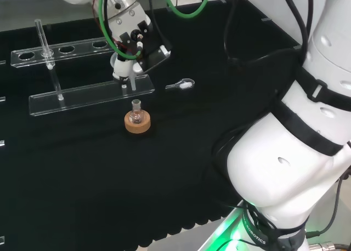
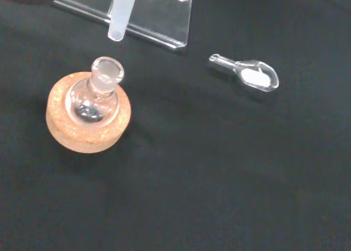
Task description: Place the funnel on the round-bottom flask.
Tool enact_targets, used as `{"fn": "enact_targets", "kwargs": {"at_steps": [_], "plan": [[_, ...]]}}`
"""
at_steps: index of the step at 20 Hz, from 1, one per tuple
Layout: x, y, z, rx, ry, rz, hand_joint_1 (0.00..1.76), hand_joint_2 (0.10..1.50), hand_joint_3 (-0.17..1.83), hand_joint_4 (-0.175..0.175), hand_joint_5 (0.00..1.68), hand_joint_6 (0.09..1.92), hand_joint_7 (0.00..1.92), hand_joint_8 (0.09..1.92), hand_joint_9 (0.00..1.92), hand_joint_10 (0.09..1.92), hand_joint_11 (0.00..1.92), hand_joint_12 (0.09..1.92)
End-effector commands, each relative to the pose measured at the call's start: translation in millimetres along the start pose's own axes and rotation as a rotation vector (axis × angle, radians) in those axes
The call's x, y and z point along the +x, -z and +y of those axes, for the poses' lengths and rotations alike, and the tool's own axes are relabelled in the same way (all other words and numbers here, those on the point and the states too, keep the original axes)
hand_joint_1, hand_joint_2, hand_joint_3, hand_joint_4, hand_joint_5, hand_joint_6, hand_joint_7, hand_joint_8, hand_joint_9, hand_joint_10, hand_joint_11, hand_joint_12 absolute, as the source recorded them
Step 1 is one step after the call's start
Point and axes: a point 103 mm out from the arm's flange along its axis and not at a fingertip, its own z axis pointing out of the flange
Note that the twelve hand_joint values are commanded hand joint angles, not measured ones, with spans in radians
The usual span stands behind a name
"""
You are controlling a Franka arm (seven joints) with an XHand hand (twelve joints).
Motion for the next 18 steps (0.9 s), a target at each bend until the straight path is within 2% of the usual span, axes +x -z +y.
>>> {"fn": "enact_targets", "kwargs": {"at_steps": [1, 8, 12, 18], "plan": [[15, -6, 11, 0.007, 0.016, 0.003, 0.73, 0.77, 0.59, -0.045, 0.64, 0.65, 0.72, 0.85, 0.97, 0.71, 0.48, 1.34], [18, -14, 26, 0.022, 0.028, 0.009, 0.73, 0.77, 0.59, -0.045, 0.64, 0.65, 0.71, 0.85, 0.97, 0.71, 0.48, 1.34], [16, -16, 32, 0.041, 0.014, -0.004, 0.73, 0.77, 0.59, -0.044, 0.64, 0.65, 0.71, 0.85, 0.97, 0.71, 0.48, 1.34], [11, -24, 39, 0.053, 0.019, 0.021, 0.73, 0.77, 0.59, -0.045, 0.65, 0.66, 0.71, 0.86, 0.97, 0.71, 0.48, 1.34]]}}
